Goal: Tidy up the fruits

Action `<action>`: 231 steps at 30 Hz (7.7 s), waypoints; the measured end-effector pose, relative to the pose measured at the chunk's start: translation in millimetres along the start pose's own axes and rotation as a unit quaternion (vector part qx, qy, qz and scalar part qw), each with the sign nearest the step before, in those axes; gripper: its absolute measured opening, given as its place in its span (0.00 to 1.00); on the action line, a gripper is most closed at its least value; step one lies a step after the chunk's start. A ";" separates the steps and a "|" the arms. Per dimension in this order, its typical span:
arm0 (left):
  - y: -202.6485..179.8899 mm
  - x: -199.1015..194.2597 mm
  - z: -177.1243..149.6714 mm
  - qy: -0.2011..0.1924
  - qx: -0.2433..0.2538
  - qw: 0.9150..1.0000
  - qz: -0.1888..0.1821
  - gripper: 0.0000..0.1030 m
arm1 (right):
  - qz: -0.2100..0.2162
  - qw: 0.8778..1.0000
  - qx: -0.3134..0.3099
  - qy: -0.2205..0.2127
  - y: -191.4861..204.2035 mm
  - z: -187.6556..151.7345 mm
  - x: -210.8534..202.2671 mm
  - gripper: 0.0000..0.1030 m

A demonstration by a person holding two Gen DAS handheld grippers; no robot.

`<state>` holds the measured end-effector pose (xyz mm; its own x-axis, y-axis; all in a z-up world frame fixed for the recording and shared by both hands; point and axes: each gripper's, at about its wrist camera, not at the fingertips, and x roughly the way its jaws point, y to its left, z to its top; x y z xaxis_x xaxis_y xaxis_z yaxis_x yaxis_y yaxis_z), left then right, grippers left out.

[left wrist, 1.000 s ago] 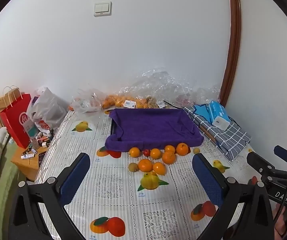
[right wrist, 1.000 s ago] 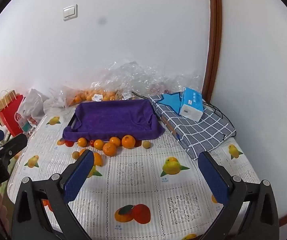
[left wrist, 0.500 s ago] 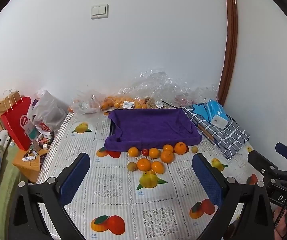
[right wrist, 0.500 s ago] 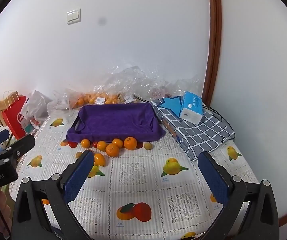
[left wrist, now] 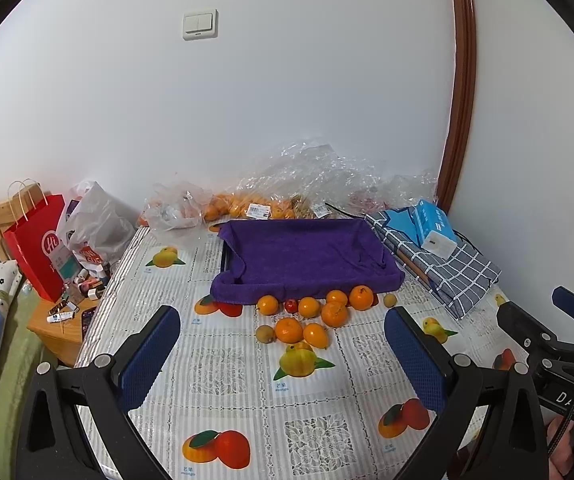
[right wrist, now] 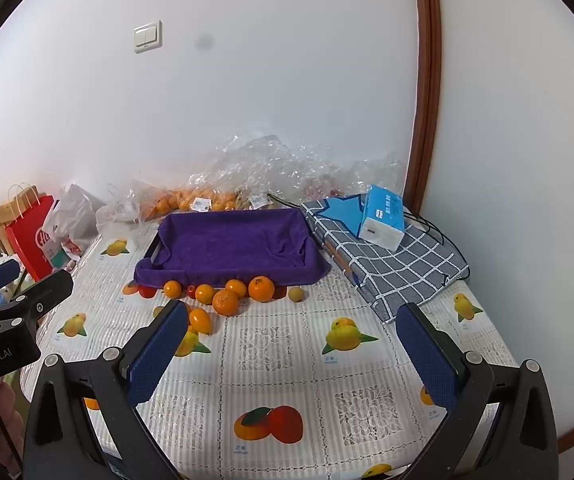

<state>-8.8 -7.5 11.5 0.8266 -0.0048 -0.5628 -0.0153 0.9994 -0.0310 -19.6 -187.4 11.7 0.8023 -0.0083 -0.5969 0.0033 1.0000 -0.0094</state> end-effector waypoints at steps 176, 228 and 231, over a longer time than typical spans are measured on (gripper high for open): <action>82.9 240.3 -71.8 0.092 -0.064 0.977 -0.181 0.25 | 0.062 0.993 0.006 0.098 -14.3 -69.0 247.3 0.26; 83.7 324.0 10.5 0.000 -0.117 0.986 -0.115 0.25 | 0.057 0.997 -0.004 0.049 39.6 34.3 333.5 0.26; 85.6 329.1 9.3 0.008 -0.122 0.985 -0.119 0.25 | 0.053 0.997 -0.010 0.055 39.7 29.7 338.9 0.26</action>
<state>267.1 76.8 -168.7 0.8137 -0.2416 -0.5287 0.0425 0.9318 -0.3605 270.1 -150.3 -167.1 0.7276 0.0950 -0.6794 -0.0907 0.9950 0.0420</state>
